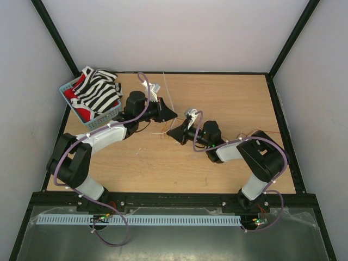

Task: Zip-tie the wires
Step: Adjust the cable at the center of the board.

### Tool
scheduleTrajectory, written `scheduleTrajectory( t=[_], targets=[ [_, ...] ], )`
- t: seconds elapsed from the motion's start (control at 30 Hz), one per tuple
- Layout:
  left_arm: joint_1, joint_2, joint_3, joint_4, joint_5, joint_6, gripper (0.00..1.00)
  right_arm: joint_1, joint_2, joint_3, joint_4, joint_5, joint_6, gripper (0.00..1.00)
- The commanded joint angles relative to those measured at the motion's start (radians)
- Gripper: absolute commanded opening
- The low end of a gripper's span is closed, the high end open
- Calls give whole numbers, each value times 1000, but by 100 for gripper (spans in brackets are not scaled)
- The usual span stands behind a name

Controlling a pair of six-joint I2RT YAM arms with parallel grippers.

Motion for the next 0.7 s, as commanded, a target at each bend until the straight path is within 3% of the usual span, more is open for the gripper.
scheduleTrajectory(
  t=[0.0,0.67],
  targets=[
    [-2,-37,38,3,-9,-4,0,17,14,-24,53,-6,4,0],
    [-1,-47,59,-33,-27,8,0,123,102,-75,74,7,8,0]
  ],
)
